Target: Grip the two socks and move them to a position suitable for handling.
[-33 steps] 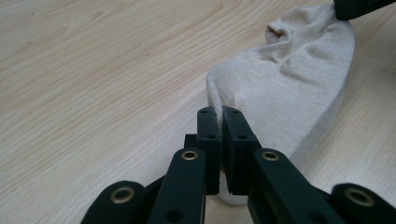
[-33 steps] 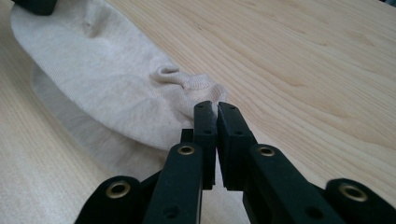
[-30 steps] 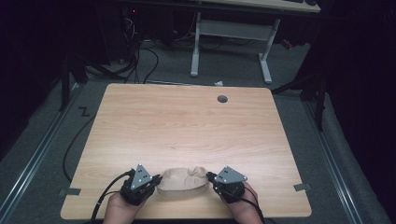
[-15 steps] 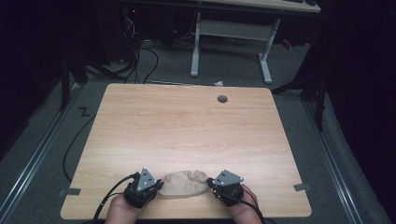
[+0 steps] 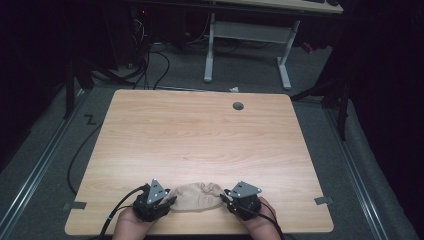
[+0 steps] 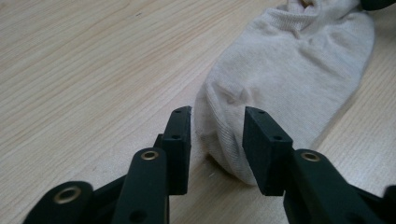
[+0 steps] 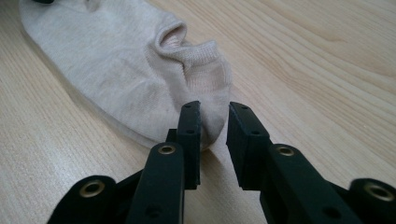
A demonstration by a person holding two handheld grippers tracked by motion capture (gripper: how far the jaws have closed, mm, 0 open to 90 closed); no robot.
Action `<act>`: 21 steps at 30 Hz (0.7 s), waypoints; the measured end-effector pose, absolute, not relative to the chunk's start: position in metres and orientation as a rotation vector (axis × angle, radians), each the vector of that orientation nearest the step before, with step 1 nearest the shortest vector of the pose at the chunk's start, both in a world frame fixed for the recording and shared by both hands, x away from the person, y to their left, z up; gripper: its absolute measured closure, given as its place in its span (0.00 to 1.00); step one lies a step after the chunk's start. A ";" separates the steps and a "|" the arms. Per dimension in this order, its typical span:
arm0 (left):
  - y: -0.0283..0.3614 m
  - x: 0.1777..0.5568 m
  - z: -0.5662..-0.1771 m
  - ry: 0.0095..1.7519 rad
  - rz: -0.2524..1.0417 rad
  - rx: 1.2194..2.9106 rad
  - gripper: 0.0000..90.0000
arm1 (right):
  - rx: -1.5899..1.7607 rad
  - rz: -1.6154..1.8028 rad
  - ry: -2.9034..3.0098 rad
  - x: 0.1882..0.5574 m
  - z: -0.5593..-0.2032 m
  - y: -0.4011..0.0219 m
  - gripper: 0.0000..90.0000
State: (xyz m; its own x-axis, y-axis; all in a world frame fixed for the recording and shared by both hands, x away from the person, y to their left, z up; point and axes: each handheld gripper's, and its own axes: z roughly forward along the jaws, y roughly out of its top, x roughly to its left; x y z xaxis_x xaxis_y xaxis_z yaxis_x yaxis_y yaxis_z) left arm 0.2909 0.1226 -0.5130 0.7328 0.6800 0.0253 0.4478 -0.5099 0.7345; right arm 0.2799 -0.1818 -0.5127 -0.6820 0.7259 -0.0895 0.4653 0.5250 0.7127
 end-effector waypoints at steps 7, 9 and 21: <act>0.128 0.294 -0.510 0.862 0.408 2.160 0.65 | 0.977 0.984 2.338 0.282 -0.509 -0.187 0.79; 0.128 0.294 -0.510 0.880 0.397 2.136 0.64 | 0.996 0.992 2.324 0.284 -0.508 -0.190 0.77; 0.146 0.306 -0.506 0.917 0.432 2.094 0.60 | 1.105 1.014 2.216 0.300 -0.506 -0.217 0.72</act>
